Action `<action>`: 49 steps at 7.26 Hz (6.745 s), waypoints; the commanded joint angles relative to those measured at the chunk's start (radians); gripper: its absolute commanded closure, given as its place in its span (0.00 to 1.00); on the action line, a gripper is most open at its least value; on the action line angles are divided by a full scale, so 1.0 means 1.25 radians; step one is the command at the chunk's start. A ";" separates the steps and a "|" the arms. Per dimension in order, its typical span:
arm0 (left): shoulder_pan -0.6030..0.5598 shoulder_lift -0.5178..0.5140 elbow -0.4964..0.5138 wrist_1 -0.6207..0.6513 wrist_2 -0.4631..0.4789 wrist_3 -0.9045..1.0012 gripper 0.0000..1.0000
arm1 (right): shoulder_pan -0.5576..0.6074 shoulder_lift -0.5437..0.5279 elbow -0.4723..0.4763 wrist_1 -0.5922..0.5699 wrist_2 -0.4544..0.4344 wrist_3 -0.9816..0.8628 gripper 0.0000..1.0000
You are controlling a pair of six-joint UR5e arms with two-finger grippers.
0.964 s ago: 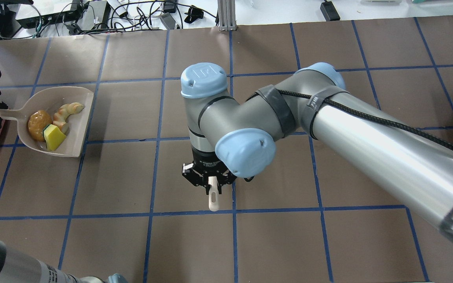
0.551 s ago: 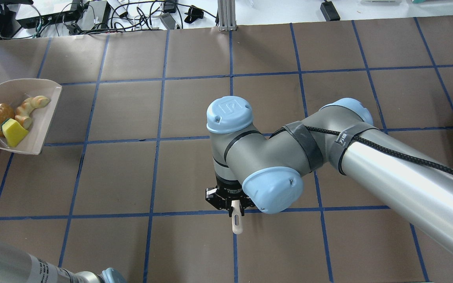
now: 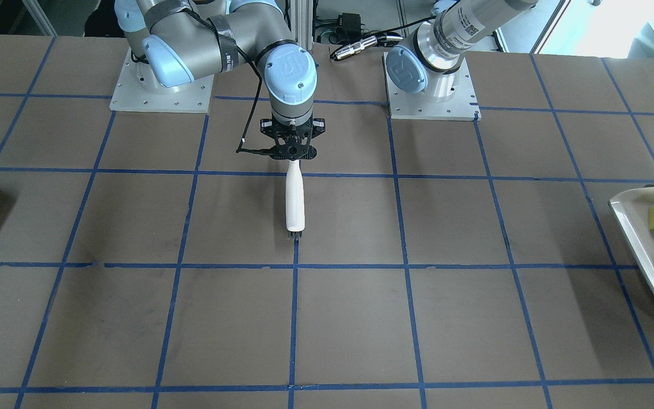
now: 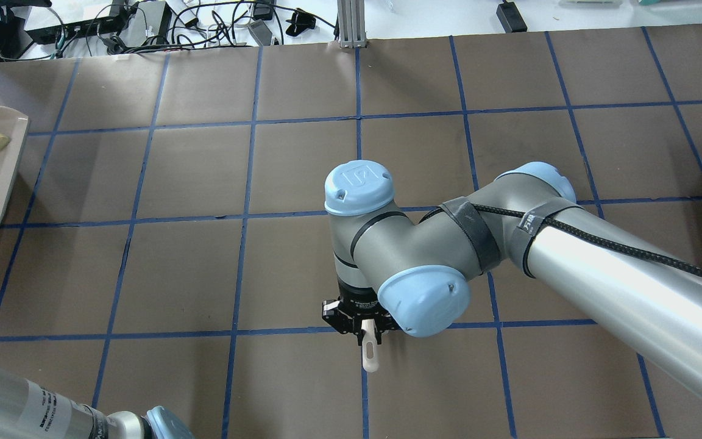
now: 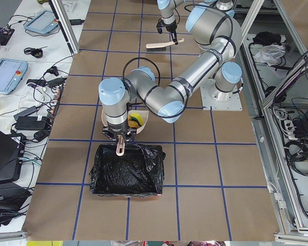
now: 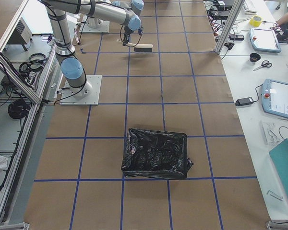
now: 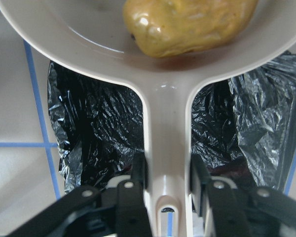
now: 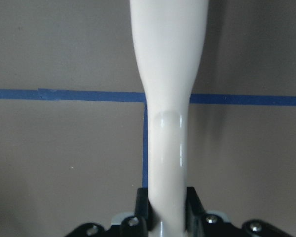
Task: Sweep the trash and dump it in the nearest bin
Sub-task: 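Tip the dustpan into the bin with the left gripper while the right arm withdraws, then lower the brush onto the table and release it with the right gripper, then bring the emptied dustpan back over the table with the left gripper, then lower the dustpan onto the table with the left gripper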
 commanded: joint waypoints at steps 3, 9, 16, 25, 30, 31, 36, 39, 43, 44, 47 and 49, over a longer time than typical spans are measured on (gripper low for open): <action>0.081 -0.103 0.168 -0.007 -0.008 0.023 1.00 | 0.000 0.036 0.000 -0.037 0.002 0.002 0.90; 0.135 -0.195 0.244 0.120 -0.007 0.063 1.00 | 0.000 0.038 -0.006 -0.054 -0.013 0.004 0.29; 0.106 -0.161 0.134 0.362 0.156 0.191 1.00 | -0.037 -0.003 -0.314 0.142 -0.074 -0.005 0.05; 0.027 -0.081 0.011 0.563 0.280 0.213 1.00 | -0.333 -0.158 -0.414 0.290 -0.100 -0.221 0.00; 0.003 -0.025 0.028 0.335 0.131 -0.052 1.00 | -0.388 -0.179 -0.338 0.100 -0.126 -0.313 0.00; -0.031 0.000 0.011 0.272 0.116 -0.152 1.00 | -0.388 -0.179 -0.339 0.110 -0.125 -0.313 0.00; -0.191 0.103 -0.206 0.264 0.057 -0.599 1.00 | -0.386 -0.183 -0.343 0.102 -0.111 -0.312 0.00; -0.285 0.156 -0.271 0.168 0.007 -0.905 1.00 | -0.386 -0.183 -0.344 0.102 -0.120 -0.312 0.00; -0.472 0.182 -0.264 0.079 0.008 -1.270 1.00 | -0.384 -0.184 -0.344 0.102 -0.118 -0.312 0.00; -0.529 0.172 -0.264 0.077 0.011 -1.367 1.00 | -0.385 -0.184 -0.345 0.104 -0.121 -0.311 0.00; -0.622 0.146 -0.265 0.017 -0.025 -1.526 1.00 | -0.385 -0.184 -0.345 0.104 -0.121 -0.312 0.00; -0.655 0.129 -0.260 -0.032 -0.089 -1.594 1.00 | -0.384 -0.186 -0.344 0.104 -0.121 -0.312 0.00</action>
